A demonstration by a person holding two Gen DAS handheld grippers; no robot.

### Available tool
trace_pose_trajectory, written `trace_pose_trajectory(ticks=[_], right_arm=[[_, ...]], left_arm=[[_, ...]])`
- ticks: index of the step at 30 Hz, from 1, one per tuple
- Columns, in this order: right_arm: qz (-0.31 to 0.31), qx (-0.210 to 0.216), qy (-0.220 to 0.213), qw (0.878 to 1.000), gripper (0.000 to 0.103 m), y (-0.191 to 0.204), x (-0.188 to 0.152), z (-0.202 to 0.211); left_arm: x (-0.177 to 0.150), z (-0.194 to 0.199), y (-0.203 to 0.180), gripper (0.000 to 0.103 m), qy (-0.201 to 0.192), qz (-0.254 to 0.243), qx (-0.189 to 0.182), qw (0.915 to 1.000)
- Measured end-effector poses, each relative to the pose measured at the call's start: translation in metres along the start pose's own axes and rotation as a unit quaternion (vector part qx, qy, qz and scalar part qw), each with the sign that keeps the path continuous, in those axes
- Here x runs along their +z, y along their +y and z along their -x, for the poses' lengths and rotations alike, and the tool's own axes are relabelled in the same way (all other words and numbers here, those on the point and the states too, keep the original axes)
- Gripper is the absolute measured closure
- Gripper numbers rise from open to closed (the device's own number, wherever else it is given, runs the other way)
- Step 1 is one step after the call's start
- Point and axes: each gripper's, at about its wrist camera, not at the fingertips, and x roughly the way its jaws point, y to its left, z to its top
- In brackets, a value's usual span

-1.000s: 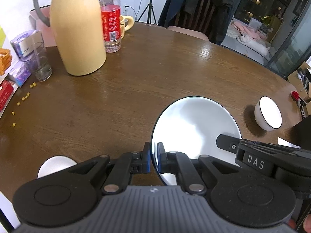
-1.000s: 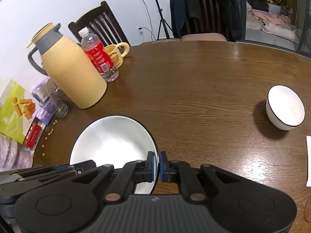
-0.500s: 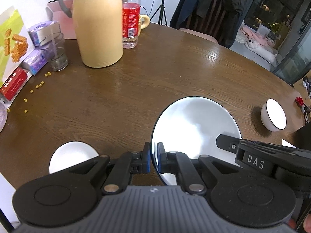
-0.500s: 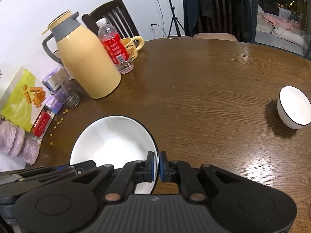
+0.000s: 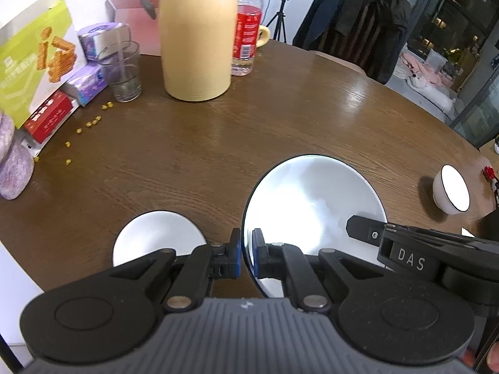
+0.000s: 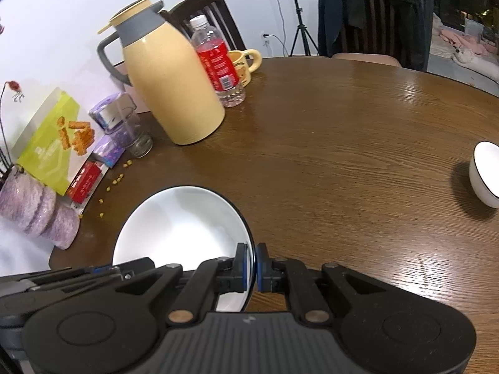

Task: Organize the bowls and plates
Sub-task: 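Carry both held white bowls toward the stacked bowls beside the vase and snack boxes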

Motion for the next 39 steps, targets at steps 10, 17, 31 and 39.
trace_pose_trajectory(ticks=[10, 17, 31, 39], right_arm=[[0.017, 0.011, 0.009, 1.000, 0.097, 0.025, -0.004, -0.009], [0.028, 0.019, 0.016, 0.999, 0.097, 0.042, -0.003, -0.017], [0.055, 0.033, 0.036, 0.997, 0.098, 0.072, -0.004, -0.037], [0.071, 0.037, 0.046, 0.996, 0.097, 0.093, -0.008, -0.050]], left_arm=[[-0.005, 0.005, 0.027, 0.096, 0.000, 0.022, 0.011, 0.9997], [-0.005, 0.006, 0.044, 0.096, 0.001, 0.037, 0.018, 0.9992], [-0.009, 0.008, 0.076, 0.096, 0.009, 0.065, 0.034, 0.9973], [-0.014, 0.004, 0.097, 0.096, 0.013, 0.077, 0.044, 0.9960]])
